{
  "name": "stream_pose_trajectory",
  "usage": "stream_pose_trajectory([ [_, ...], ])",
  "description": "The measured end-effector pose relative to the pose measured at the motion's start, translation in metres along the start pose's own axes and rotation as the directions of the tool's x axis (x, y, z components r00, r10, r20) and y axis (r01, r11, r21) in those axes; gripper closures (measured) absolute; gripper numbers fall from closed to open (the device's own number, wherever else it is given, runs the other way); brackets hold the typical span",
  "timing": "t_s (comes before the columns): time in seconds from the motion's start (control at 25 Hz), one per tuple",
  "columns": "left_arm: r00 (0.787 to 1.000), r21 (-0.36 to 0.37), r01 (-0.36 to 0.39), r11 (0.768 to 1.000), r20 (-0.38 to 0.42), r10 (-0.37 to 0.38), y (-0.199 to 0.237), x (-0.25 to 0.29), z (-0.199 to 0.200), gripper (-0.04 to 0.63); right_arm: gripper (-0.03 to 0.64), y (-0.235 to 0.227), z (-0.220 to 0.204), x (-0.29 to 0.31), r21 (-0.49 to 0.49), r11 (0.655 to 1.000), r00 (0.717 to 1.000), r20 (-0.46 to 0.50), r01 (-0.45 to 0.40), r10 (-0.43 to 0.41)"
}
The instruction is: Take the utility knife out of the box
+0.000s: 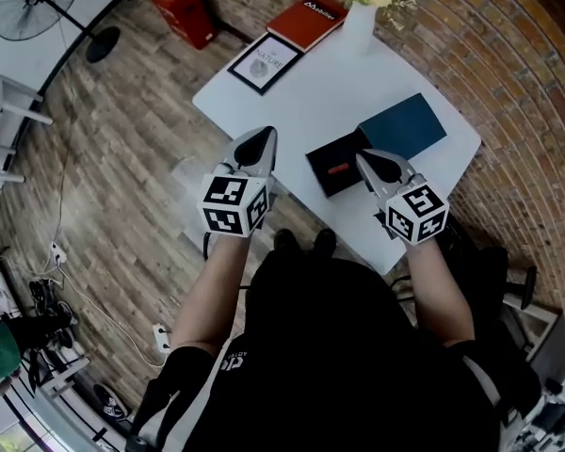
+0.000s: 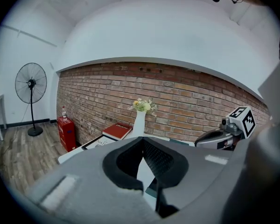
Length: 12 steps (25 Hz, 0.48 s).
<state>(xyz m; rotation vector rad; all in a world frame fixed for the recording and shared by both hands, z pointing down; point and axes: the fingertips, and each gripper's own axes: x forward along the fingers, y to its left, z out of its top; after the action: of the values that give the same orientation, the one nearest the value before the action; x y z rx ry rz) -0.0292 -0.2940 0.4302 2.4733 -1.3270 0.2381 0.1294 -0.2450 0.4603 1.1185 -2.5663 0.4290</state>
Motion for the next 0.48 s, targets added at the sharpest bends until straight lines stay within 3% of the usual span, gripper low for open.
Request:
stream_pose_trajectory([
  [0.24, 0.998, -0.024, 0.065, 0.998, -0.009, -0.066, 0.021, 0.000, -0.008, 0.588, 0.589, 0.011, -0.023, 0.025, -0.105, 0.994, 0.987, -0.150, 0.039, -0.055],
  [0.48, 0.993, -0.053, 0.111, 0.992, -0.028, -0.113, 0.025, 0.005, -0.027, 0.588, 0.557, 0.005, -0.067, 0.039, -0.225, 0.974, 0.938, -0.335, 0.008, -0.085],
])
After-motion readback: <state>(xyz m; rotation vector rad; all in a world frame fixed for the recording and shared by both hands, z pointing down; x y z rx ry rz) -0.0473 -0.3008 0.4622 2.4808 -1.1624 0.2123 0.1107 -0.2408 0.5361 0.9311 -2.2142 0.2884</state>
